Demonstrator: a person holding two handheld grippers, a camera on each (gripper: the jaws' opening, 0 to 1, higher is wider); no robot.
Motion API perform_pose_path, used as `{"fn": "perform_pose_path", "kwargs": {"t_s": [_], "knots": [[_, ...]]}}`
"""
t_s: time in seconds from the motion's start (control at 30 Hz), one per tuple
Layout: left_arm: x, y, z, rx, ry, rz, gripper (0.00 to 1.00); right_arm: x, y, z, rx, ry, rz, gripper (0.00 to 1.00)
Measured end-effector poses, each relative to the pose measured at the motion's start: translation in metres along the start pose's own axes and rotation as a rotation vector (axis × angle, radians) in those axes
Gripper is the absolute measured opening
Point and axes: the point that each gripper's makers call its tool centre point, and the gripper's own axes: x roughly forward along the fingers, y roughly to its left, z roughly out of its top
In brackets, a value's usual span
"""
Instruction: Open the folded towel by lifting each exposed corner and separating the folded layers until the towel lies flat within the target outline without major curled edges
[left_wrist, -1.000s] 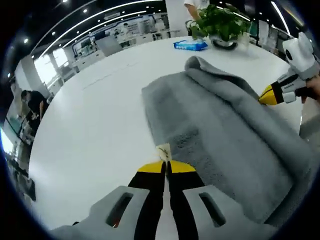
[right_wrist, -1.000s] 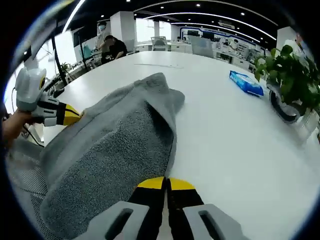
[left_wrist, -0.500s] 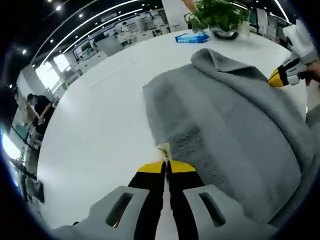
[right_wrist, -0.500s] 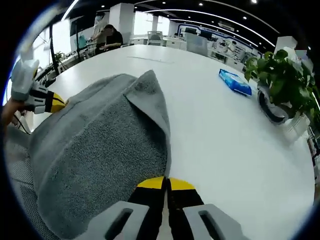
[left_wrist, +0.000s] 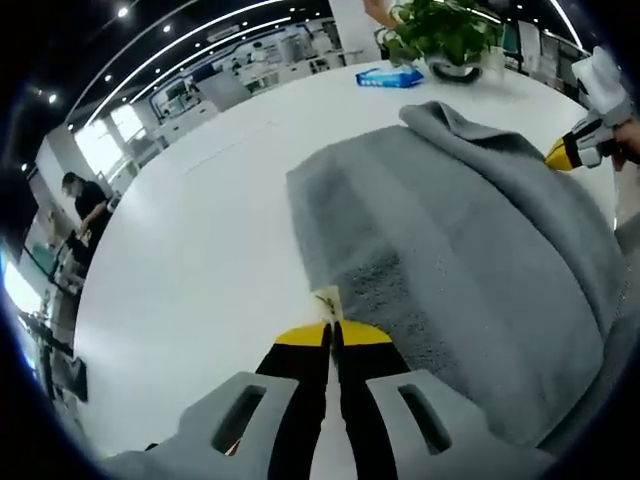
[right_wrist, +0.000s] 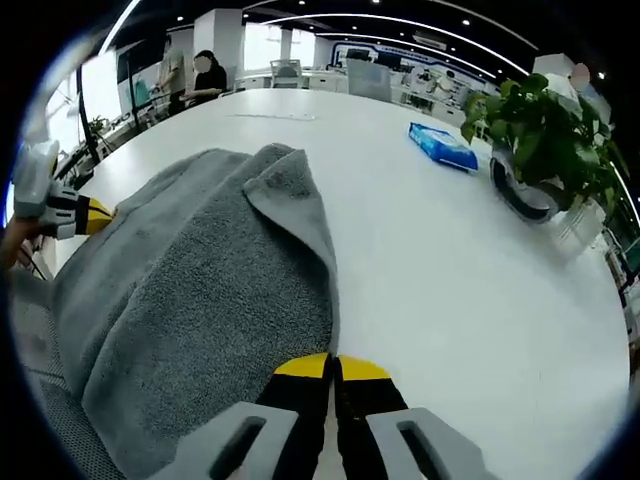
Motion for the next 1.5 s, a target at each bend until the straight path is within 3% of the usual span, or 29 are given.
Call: {"fn": "perform_pose_path", "kwargs": {"t_s": [0.27, 0.4, 0.5, 0.73, 0.8, 0.83, 0.87, 0.93, 1.17, 1.37, 1.5], "knots": [[0.001, 0.011, -0.003, -0.036, 0.000, 0.030, 0.02, -0.001, -0.010, -0.003, 0.086, -0.005, 0.002, 0.00], [0.001, 0.012, -0.004, -0.029, -0.001, 0.029, 0.02, 0.000, -0.012, -0.003, 0.053, 0.002, -0.001, 0.00], [0.001, 0.012, -0.002, 0.088, 0.010, 0.051, 0.02, 0.001, -0.015, -0.002, -0.015, 0.011, -0.019, 0.00], [0.002, 0.017, -0.004, 0.022, 0.002, 0.039, 0.02, 0.001, -0.016, -0.001, -0.022, 0.007, -0.015, 0.00], [0.002, 0.025, -0.006, 0.064, 0.021, 0.080, 0.02, 0.001, -0.016, -0.001, -0.039, 0.007, -0.020, 0.00], [0.003, 0.029, -0.013, 0.096, 0.062, 0.098, 0.01, 0.002, -0.018, -0.001, -0.057, 0.008, -0.032, 0.00], [0.005, 0.027, -0.007, 0.082, 0.010, 0.092, 0.01, 0.002, -0.018, 0.000, -0.059, 0.008, -0.034, 0.00], [0.004, 0.029, -0.009, 0.035, 0.024, 0.080, 0.01, 0.003, -0.019, 0.000, -0.062, 0.006, -0.034, 0.00], [0.004, 0.032, -0.011, 0.082, 0.031, 0.101, 0.01, 0.002, -0.025, -0.001, -0.058, 0.003, -0.045, 0.00], [0.001, 0.044, -0.017, 0.024, 0.043, 0.117, 0.01, 0.000, -0.037, -0.006, -0.030, 0.005, -0.059, 0.00], [0.002, 0.046, -0.019, 0.032, 0.047, 0.120, 0.01, -0.001, -0.040, -0.008, -0.020, 0.001, -0.061, 0.00]]}}
